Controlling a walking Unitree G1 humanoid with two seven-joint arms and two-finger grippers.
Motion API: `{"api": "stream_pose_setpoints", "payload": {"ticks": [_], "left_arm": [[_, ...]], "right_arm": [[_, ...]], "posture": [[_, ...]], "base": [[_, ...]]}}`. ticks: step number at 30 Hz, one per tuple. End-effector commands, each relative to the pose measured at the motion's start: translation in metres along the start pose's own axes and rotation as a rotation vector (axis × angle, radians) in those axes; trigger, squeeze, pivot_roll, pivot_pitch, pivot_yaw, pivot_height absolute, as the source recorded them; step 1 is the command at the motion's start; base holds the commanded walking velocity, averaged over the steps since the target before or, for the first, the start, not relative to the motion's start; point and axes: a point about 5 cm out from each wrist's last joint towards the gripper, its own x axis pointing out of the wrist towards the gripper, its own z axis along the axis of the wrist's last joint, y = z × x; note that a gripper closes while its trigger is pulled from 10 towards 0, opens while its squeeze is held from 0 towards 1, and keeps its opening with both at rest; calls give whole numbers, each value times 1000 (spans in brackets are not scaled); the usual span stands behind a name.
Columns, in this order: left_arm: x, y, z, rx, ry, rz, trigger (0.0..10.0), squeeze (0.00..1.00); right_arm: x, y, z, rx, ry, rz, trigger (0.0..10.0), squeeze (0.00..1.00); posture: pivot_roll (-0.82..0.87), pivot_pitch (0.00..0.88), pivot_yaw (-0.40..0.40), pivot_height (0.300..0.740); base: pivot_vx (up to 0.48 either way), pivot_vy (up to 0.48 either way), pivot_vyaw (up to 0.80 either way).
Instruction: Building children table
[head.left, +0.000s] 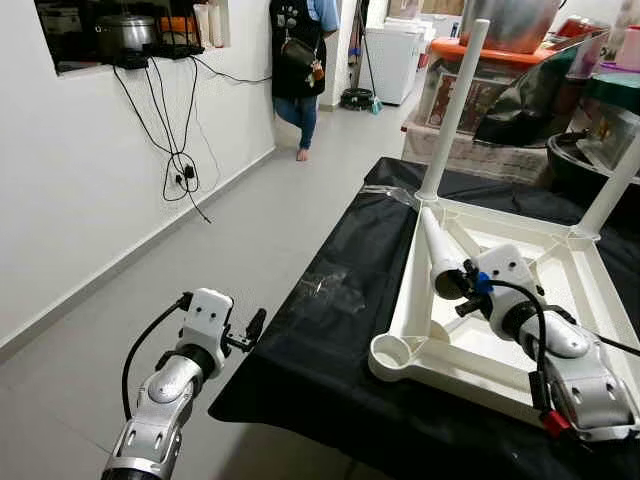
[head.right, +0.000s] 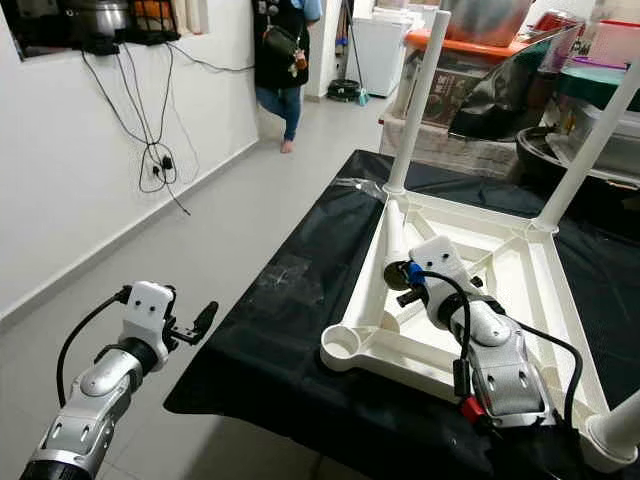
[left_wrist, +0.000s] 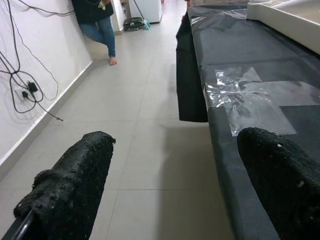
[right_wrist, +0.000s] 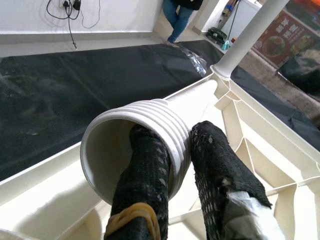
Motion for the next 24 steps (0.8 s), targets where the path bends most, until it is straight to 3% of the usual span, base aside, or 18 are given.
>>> {"api": "stream_pose_setpoints", "payload": {"ticks": [1, 3, 8, 24], "left_arm": [[-2, 1, -6, 17, 24, 5, 10000, 0], [-2, 1, -6, 17, 24, 5, 10000, 0], [-3, 1, -8, 23, 31, 10, 10000, 0], [-3, 1, -11, 29, 38, 20, 10000, 0]], "right_arm": [[5, 4, -7, 11, 55, -37, 10000, 0], [5, 4, -7, 11, 55, -37, 10000, 0], [17, 24, -14, -24, 123, -96, 10000, 0], [28, 35, -18, 43, 175, -205, 10000, 0]], "posture": [[40, 0, -83, 740], [40, 0, -83, 740], [46, 0, -90, 740], [53, 0, -100, 740]], "base": [[0, 0, 0], [0, 0, 0], [0, 0, 0], [0, 0, 0]]}}
